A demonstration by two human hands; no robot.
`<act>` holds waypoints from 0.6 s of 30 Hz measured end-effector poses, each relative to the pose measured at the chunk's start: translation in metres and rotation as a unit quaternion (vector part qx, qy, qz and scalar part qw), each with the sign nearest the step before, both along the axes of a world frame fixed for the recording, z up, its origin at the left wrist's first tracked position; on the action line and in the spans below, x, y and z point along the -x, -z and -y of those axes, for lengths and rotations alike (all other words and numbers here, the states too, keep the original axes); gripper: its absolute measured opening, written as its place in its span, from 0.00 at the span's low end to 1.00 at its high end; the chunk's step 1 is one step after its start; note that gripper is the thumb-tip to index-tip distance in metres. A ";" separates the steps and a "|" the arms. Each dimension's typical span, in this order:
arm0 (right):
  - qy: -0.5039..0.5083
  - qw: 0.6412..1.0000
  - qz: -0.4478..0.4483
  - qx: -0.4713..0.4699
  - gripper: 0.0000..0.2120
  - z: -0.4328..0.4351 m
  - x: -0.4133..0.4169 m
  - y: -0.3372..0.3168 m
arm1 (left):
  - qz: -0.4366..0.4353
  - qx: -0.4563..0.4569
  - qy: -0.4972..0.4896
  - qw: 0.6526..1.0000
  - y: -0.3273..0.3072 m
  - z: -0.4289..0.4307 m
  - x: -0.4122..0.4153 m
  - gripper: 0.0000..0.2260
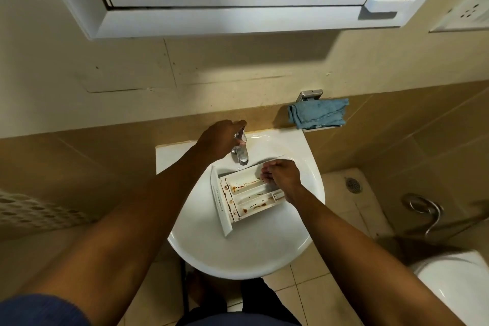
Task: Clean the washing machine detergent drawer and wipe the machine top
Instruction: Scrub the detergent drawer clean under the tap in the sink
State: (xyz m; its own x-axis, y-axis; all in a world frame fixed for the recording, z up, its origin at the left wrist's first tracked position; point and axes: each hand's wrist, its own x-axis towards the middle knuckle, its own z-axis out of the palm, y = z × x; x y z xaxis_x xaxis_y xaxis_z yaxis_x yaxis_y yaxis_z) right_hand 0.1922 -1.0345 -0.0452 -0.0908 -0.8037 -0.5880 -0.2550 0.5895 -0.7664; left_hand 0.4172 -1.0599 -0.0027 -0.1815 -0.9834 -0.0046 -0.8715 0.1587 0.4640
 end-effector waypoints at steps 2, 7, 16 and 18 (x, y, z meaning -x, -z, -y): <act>0.010 1.000 0.004 -0.004 0.07 0.000 -0.001 0.002 | 0.008 0.003 -0.003 1.000 -0.003 0.000 0.000 0.22; 0.007 1.000 -0.009 -0.009 0.05 0.004 0.002 0.007 | 0.011 0.008 -0.011 1.000 -0.007 -0.002 0.005 0.22; 0.010 1.000 -0.006 0.003 0.04 0.007 0.003 0.010 | 0.012 0.022 -0.040 0.999 -0.004 -0.001 0.008 0.23; 0.011 1.000 -0.003 0.005 0.04 0.007 0.003 0.010 | 0.014 0.024 -0.044 0.999 -0.003 -0.001 0.008 0.22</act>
